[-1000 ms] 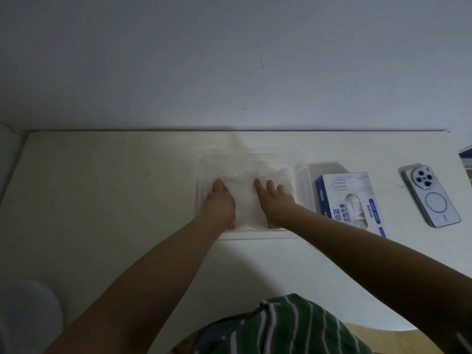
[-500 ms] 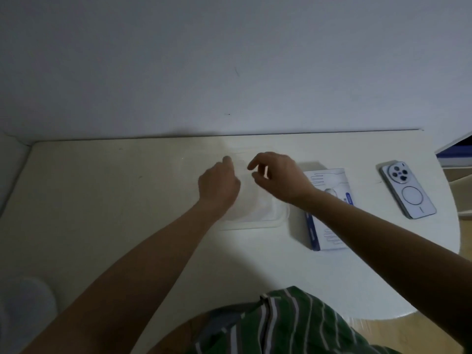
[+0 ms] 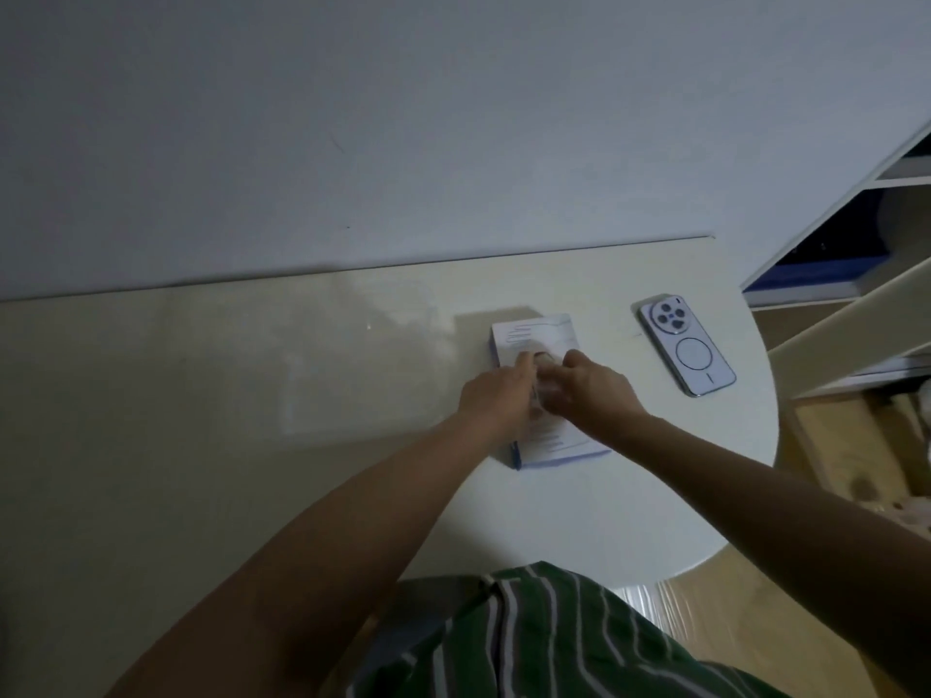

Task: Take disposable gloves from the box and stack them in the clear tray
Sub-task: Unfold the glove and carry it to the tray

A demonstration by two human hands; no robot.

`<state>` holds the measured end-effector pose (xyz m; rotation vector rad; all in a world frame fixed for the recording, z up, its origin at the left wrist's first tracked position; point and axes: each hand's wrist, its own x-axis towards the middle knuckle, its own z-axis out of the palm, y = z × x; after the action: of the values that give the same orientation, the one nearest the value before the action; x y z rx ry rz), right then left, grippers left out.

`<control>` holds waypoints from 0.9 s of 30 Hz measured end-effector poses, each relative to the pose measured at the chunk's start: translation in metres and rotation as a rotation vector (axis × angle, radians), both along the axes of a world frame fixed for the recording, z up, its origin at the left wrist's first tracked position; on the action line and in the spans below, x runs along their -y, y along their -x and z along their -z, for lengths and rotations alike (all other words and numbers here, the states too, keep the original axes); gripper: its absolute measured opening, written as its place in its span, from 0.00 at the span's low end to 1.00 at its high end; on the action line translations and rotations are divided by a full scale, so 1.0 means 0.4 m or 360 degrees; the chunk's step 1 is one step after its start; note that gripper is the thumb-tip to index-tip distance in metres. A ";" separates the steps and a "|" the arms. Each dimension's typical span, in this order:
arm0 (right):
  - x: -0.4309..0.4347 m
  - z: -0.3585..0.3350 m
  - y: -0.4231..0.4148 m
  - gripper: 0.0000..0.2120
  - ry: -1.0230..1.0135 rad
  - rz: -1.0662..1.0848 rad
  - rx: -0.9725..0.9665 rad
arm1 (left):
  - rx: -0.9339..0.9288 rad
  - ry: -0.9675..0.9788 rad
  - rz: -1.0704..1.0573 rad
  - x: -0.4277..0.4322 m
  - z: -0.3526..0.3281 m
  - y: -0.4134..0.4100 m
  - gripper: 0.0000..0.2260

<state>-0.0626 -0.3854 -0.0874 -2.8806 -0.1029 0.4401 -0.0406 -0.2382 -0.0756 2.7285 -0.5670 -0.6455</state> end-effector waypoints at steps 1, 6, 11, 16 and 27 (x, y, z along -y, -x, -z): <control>-0.003 0.007 0.001 0.16 0.0014 0.0003 0.0040 | -0.0023 -0.0020 -0.0036 0.003 0.015 0.002 0.30; -0.002 0.022 -0.009 0.08 -0.0177 0.0049 0.0151 | -0.0067 -0.0053 -0.0149 0.018 0.055 0.013 0.38; 0.046 -0.013 -0.018 0.05 -0.0868 0.0184 0.0229 | -0.0079 -0.0037 -0.0188 0.021 0.061 0.013 0.41; 0.071 -0.042 -0.001 0.06 -0.1363 0.0358 0.0232 | -0.0113 -0.0006 -0.0226 0.021 0.062 0.011 0.40; 0.055 -0.081 -0.054 0.03 -0.1723 0.0653 0.0102 | -0.0356 0.0503 -0.0580 0.004 -0.008 -0.023 0.13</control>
<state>-0.0409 -0.4074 -0.0550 -1.7786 0.1857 0.1284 -0.0314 -0.2398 -0.0726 2.3376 -0.1009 -0.6857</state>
